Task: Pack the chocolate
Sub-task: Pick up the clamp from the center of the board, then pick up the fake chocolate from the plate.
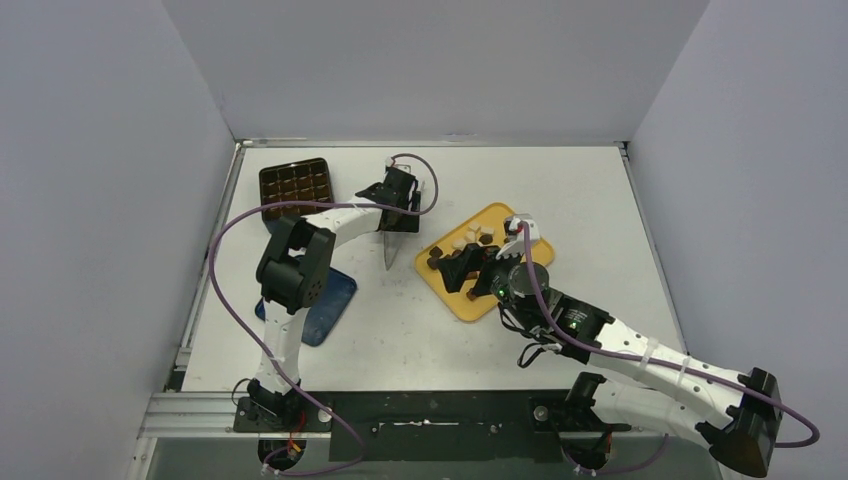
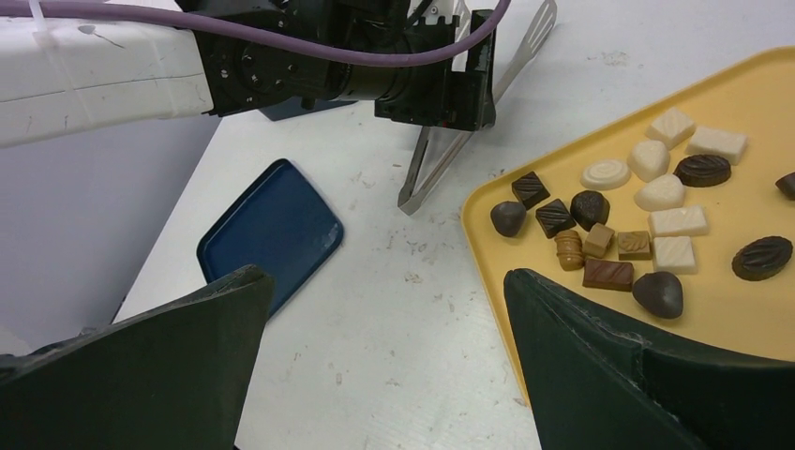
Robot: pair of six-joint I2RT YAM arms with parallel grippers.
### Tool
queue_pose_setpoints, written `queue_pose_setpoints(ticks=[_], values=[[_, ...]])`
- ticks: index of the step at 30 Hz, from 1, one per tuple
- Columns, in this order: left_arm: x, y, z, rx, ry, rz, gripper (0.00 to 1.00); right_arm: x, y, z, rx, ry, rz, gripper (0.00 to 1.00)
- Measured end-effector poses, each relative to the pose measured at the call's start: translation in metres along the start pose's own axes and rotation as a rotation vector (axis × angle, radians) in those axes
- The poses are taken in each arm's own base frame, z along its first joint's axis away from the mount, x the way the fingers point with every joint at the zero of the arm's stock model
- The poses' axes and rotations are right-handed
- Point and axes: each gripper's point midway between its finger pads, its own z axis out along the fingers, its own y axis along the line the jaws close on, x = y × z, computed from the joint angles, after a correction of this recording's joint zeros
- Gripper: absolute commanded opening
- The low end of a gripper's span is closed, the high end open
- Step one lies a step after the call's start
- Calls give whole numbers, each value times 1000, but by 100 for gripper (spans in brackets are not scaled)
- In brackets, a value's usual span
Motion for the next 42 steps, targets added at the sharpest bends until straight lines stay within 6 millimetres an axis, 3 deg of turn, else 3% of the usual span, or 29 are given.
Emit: queue_pose_setpoints(ticks=[8, 12, 16, 21, 25, 29, 35, 42], values=[[4, -1, -6, 12, 34, 12, 63, 7, -2, -1, -3, 6, 27, 100], [4, 0, -22, 28, 62, 27, 61, 13, -4, 2, 6, 19, 40, 100], [-9, 1, -53, 49, 49, 38, 61, 19, -5, 6, 18, 32, 52, 100], [-42, -2, -109, 124, -44, 16, 60, 27, -7, 11, 33, 51, 81, 100], [-52, -2, -151, 193, -104, 2, 58, 32, -7, 14, 40, 61, 96, 100], [-40, 0, -170, 226, -106, 6, 57, 34, -7, 16, 41, 65, 100, 100], [-2, 0, -185, 240, -61, 45, 57, 35, -9, 10, 48, 74, 93, 100], [37, -32, -229, 318, -81, 161, 55, 10, -21, -18, 80, 8, 100, 100]])
